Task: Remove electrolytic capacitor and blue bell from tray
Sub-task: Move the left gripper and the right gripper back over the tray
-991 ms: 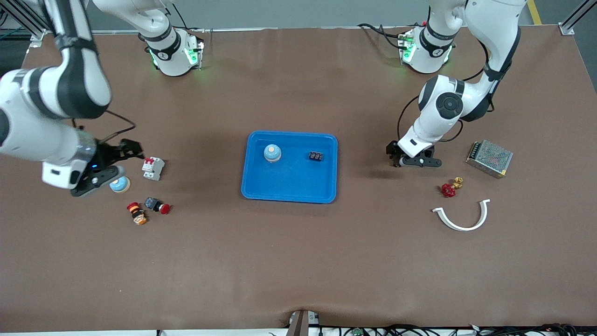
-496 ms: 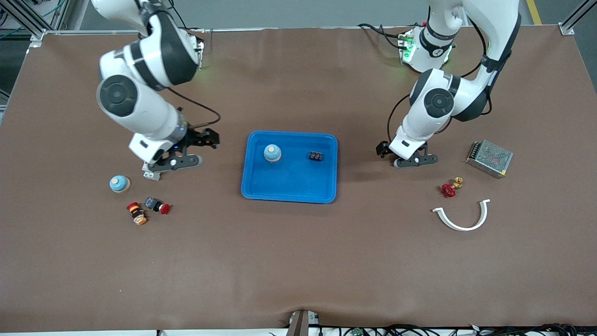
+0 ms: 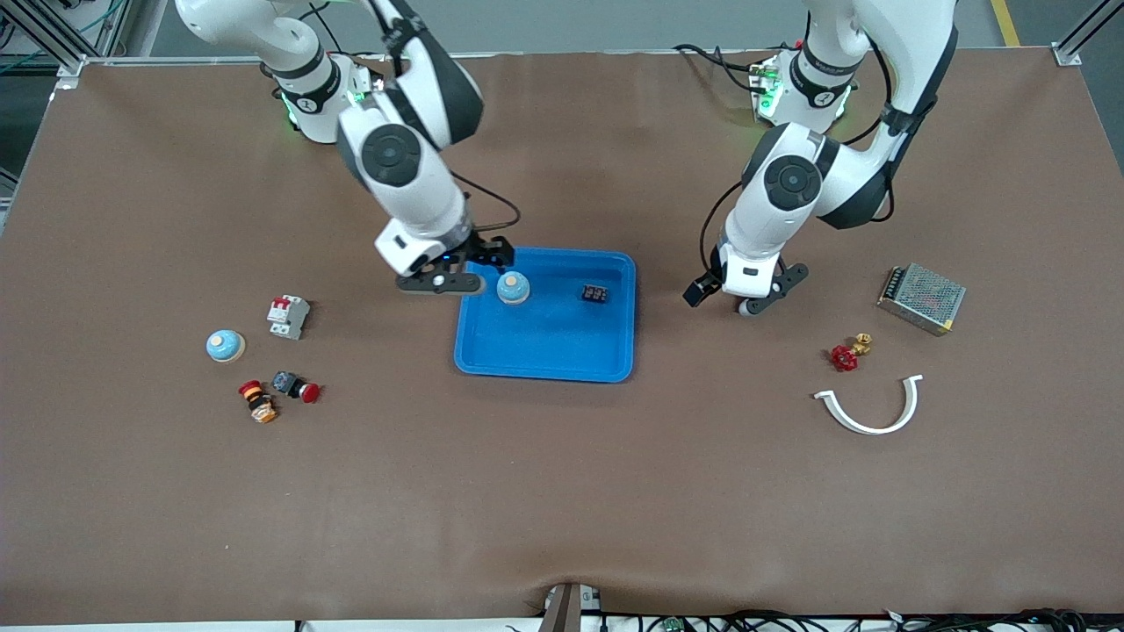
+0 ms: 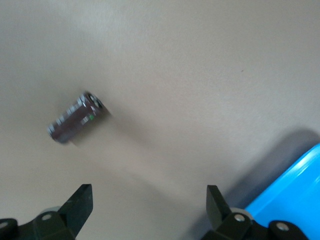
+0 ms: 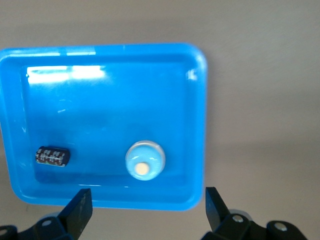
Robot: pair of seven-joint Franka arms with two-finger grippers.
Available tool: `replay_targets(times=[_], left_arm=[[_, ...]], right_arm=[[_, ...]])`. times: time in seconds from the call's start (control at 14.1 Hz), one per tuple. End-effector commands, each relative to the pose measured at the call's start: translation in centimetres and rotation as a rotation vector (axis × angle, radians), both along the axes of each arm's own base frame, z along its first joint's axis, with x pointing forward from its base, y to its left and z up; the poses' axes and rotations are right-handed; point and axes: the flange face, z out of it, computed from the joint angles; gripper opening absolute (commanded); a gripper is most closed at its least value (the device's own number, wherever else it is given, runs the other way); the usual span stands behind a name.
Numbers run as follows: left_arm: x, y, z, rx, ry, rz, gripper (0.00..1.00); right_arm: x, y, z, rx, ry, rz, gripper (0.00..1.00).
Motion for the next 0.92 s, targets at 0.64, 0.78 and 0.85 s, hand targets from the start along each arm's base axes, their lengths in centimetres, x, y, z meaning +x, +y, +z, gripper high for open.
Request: replay_targets(times=[0.64,0.78,0.85], left_arm=[[0.2,-9.7,-1.4,-0.081,0.057,0.536,1.0],[-0.1,-11.1,-1.9,-0.08,0.07,0.577,1.0],[-0.5,-11.9,-2.3,-0.075,0.071,0.594,1.0]], right_arm=[[-1.0,2.4,-10.5,-0.072,-0.023,-0.002,1.0],[-1.0,2.5,-11.5,-0.074,-0.029,0.0,1.0],[-1.4,2.8,-12.1,-0.077,-0.03,0.009,1.0]])
